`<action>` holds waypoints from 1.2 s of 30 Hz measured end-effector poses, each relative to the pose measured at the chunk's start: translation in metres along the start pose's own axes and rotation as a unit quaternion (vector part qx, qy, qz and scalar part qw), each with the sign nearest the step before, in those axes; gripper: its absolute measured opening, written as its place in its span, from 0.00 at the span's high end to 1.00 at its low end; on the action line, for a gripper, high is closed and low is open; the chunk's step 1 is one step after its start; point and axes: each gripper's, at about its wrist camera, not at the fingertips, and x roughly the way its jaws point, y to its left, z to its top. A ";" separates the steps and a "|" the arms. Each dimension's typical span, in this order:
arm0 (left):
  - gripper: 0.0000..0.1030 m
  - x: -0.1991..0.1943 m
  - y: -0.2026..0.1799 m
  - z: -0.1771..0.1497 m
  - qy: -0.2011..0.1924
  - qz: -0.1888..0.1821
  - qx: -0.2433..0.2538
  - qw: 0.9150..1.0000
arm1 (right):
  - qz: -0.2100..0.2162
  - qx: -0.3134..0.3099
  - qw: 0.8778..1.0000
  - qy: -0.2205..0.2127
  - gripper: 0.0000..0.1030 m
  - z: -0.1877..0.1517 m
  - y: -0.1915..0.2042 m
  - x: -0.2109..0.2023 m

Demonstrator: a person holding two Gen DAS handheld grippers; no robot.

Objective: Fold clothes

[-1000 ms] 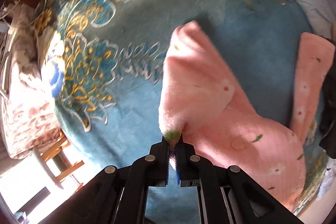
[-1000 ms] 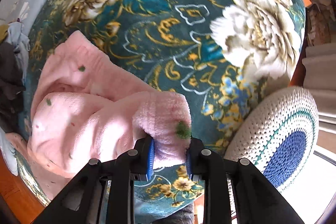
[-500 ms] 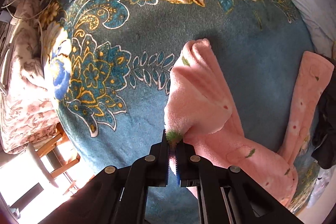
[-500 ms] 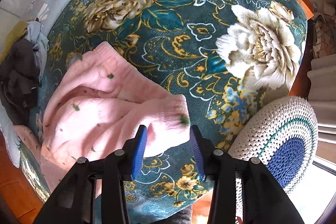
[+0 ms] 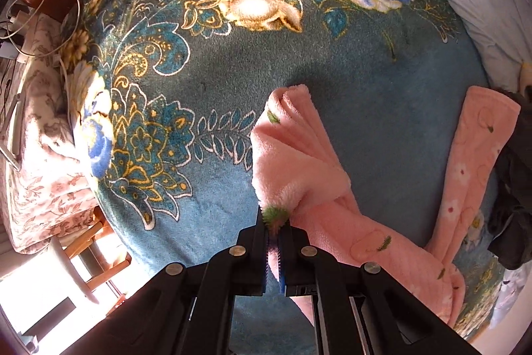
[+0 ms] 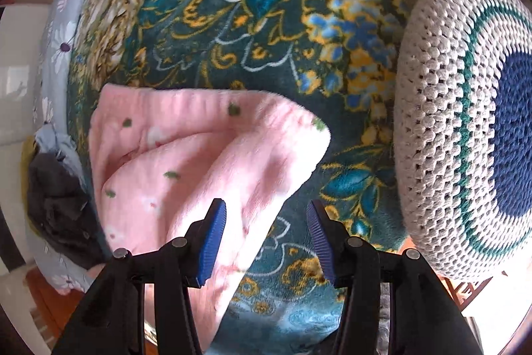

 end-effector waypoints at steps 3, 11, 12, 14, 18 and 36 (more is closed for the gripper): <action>0.95 -0.009 -0.004 0.004 -0.007 -0.009 -0.007 1.000 | 0.004 0.062 0.998 0.003 0.50 0.008 -0.007 0.021; 0.96 -0.041 -0.023 0.012 -0.045 -0.049 -0.010 0.998 | 0.057 -0.022 0.998 -0.013 0.95 0.024 0.078 -0.006; 0.96 -0.047 -0.030 0.014 -0.051 -0.064 -0.007 0.997 | 0.071 -0.048 0.996 -0.021 0.95 0.030 0.098 -0.019; 0.96 -0.064 -0.046 0.018 -0.064 -0.097 0.005 0.993 | 0.102 -0.101 0.989 -0.046 0.95 0.041 0.141 -0.053; 0.96 -0.108 -0.078 0.018 -0.107 -0.158 0.049 0.980 | 0.175 -0.199 0.959 -0.099 0.95 0.042 0.204 -0.132; 0.96 0.018 0.028 -0.064 0.000 -0.002 -0.030 1.000 | -0.086 -0.127 0.987 0.039 0.95 0.046 0.030 -0.005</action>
